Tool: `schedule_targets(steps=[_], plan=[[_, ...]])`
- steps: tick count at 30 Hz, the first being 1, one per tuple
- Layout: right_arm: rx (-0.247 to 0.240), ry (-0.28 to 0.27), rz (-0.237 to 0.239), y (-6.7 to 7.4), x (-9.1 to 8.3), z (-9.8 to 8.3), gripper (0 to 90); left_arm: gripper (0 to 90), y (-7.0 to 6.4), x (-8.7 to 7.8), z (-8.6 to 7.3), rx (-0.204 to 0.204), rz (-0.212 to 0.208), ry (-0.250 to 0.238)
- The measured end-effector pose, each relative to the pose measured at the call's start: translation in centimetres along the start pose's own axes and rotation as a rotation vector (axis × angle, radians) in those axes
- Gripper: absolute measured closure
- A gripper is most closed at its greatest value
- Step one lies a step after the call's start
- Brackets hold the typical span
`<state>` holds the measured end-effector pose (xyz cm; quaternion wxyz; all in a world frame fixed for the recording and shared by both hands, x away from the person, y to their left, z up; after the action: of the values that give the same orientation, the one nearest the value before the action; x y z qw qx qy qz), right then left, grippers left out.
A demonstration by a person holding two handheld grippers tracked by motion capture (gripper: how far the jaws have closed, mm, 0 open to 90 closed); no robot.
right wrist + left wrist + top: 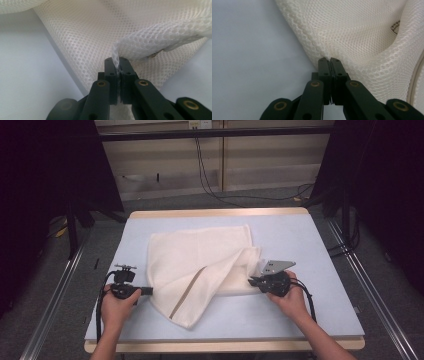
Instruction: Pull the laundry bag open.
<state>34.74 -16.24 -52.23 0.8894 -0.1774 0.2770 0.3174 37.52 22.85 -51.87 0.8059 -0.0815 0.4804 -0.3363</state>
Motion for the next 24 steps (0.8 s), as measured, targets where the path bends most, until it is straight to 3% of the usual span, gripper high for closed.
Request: schedule_targets(steps=[3, 5, 6, 8, 10, 12, 16, 18, 21, 23, 24], plan=[[-0.004, -0.006, -0.01, -0.9, 0.5, 0.2, 87.0, 87.1, 0.2, 0.4, 0.9, -0.029, -0.01, 0.0], [-0.01, -0.01, -0.009, -1.0, 0.4, 0.0, 86.9, 77.0, 0.1, -0.1, 1.2, -0.026, -0.006, -0.045], [-0.009, -0.012, -0.009, -0.9, 0.3, -0.1, 86.9, 73.7, -0.3, -0.5, 1.2, -0.035, -0.032, -0.061], [-0.013, -0.012, -0.002, -0.7, 0.2, -0.3, 86.9, 68.3, -1.3, -1.1, 1.3, -0.018, -0.046, -0.095], [-0.02, -0.012, -0.003, -0.6, 0.1, -0.4, 86.8, 65.4, -2.8, -1.4, 1.1, 0.014, -0.094, -0.083], [-0.013, -0.009, -0.003, -0.4, 0.1, -0.4, 86.8, 61.6, -3.9, -1.4, 1.1, 0.036, -0.103, -0.077], [0.0, -0.007, -0.006, -0.3, 0.0, -0.5, 86.7, 59.0, -7.3, -0.3, 0.8, 0.12, -0.196, -0.046], [0.006, -0.002, -0.002, -0.3, 0.0, -0.6, 86.7, 57.3, -8.3, 0.0, 0.8, 0.14, -0.192, -0.045], [0.012, -0.002, 0.0, -0.2, 0.0, -0.6, 86.7, 57.6, -9.7, 1.2, 0.1, 0.208, -0.199, 0.009], [0.022, -0.002, 0.001, -0.2, 0.0, -0.7, 86.6, 57.4, -10.1, 2.7, -0.8, 0.228, -0.214, 0.069], [0.03, -0.004, 0.002, -0.2, 0.1, -0.7, 86.6, 56.0, -10.0, 3.5, -1.3, 0.247, -0.192, 0.083]])
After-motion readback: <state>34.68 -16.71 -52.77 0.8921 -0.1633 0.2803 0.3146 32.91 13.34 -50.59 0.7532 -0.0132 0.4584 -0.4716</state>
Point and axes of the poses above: each handheld gripper's, and its own axes: x roughly forward along the jaws, z roughly out of its top, y roughly to its left, the point moved 7 cm from there along x, roughly forward along the jaws, and after that the axes turned 9 degrees about -z, right-handed, at the moved point
